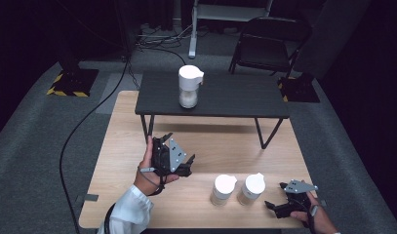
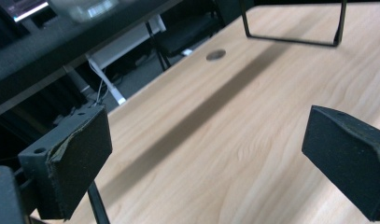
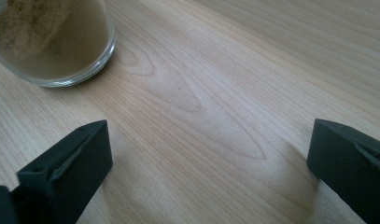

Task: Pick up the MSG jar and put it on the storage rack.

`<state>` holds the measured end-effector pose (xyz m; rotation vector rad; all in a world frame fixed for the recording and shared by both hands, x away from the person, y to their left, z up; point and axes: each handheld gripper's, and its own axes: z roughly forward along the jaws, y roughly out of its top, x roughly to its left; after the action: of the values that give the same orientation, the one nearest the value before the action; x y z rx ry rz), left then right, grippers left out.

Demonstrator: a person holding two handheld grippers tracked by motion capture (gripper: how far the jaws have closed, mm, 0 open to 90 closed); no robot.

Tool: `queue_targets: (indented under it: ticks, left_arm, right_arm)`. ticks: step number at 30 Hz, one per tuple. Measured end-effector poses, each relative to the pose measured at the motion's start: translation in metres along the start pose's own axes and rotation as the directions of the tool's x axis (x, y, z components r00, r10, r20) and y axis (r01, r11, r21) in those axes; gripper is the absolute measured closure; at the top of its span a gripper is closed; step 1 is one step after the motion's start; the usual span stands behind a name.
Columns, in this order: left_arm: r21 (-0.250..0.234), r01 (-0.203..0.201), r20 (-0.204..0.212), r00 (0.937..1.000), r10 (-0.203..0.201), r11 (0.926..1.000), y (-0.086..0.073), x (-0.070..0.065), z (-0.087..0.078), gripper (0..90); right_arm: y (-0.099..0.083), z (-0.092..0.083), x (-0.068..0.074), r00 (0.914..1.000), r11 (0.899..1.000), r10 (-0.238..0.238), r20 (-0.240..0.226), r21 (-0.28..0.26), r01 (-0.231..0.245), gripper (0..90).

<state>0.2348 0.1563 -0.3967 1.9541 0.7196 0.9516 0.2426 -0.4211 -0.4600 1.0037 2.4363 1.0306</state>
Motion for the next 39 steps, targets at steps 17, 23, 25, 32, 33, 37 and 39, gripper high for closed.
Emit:
queue_targets:
  ticks: [17,23,25,32,33,37,39]
  left_arm:
    - [0.140,0.001,0.020,0.9998,-0.004,0.9902,-0.037,-0.007,0.000,1.7]
    - [0.183,0.003,0.004,1.0000,-0.004,0.9832,-0.048,-0.007,-0.003,1.8]
    - [0.196,0.011,0.007,0.9999,-0.013,0.9806,-0.051,-0.005,-0.004,1.8]
    - [0.243,0.016,0.017,0.9996,-0.021,0.9700,-0.059,-0.003,-0.005,1.8]
    - [0.245,0.020,0.021,0.9994,-0.026,0.9692,-0.059,-0.002,-0.005,1.8]
    - [0.269,0.033,0.040,0.9982,-0.045,0.9626,-0.062,0.002,-0.004,1.8]
    - [0.283,0.040,0.047,0.9974,-0.056,0.9583,-0.063,0.003,-0.004,1.8]
  right_arm:
    - [0.000,0.000,0.000,1.0000,1.000,0.000,0.000,0.000,0.000,0.0]
    - [0.000,0.000,0.000,1.0000,1.000,0.000,0.000,0.000,0.000,0.0]
    - [0.000,0.000,0.000,1.0000,1.000,0.000,0.000,0.000,0.000,0.0]
    - [0.000,0.000,0.000,1.0000,1.000,0.000,0.000,0.000,0.000,0.0]
    - [0.000,0.000,0.000,1.0000,1.000,0.000,0.000,0.000,0.000,0.0]
    - [0.000,0.000,0.000,1.0000,1.000,0.000,0.000,0.000,0.000,0.0]
    - [0.000,0.000,0.000,1.0000,1.000,0.000,0.001,0.000,0.000,0.0]
